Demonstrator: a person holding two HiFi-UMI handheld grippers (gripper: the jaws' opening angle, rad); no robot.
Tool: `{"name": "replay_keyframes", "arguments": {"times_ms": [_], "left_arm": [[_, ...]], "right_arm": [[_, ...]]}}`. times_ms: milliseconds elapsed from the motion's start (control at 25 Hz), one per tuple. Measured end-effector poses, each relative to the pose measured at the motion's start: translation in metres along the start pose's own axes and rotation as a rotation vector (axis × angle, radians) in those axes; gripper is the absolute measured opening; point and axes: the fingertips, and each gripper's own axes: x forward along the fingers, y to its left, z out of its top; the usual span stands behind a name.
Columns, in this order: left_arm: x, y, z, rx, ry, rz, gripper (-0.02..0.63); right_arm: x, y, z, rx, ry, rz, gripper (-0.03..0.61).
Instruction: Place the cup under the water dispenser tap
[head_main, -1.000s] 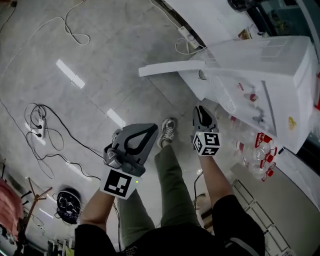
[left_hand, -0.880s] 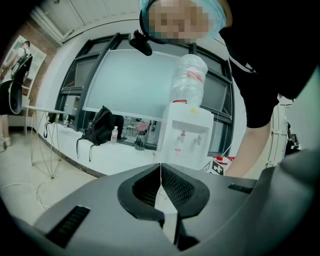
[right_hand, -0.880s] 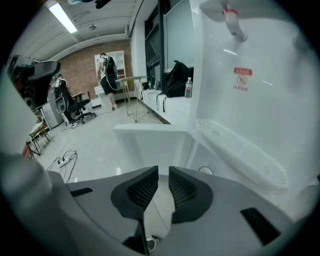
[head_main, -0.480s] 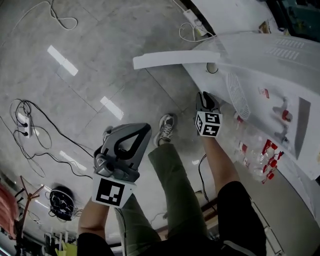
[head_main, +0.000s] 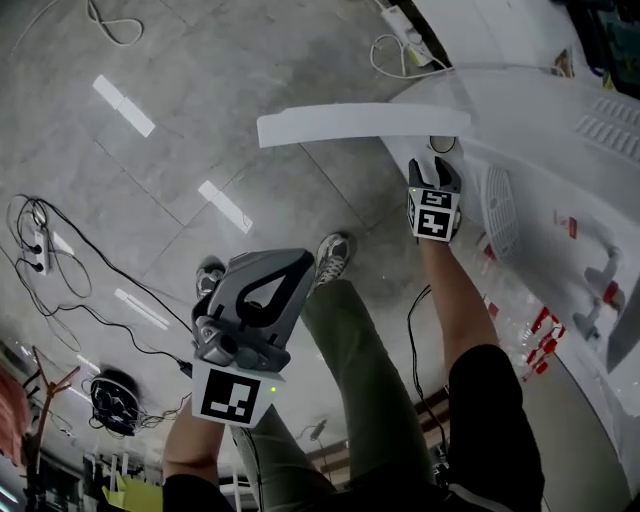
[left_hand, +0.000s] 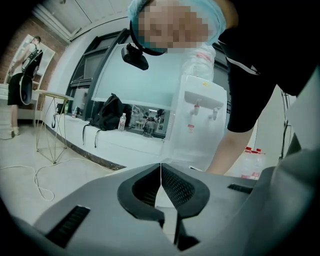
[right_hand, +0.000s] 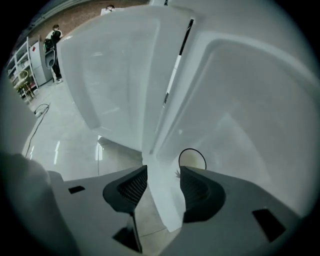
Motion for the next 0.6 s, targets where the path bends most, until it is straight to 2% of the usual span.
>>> {"name": "replay_keyframes", "arguments": {"times_ms": [200,360,600], "left_arm": [[0.014,0.006,-0.015,-0.024,0.000,0.037,0.020],[0.017,0.010,-0.027,-0.039,0.004,0.056,0.020],[0.024,0.005,-0.036,-0.042,0.010,0.046,0.020]], "right_arm": [[0.037,-0.021,-0.003,-0.110,0.072,-0.052,0.187],[0.059,-0.029,0.004,-0.207,0.100,-0.061,0.187],[0.077,-0.027,-0.004,-0.225,0.167,-0.014,0.186]]}}
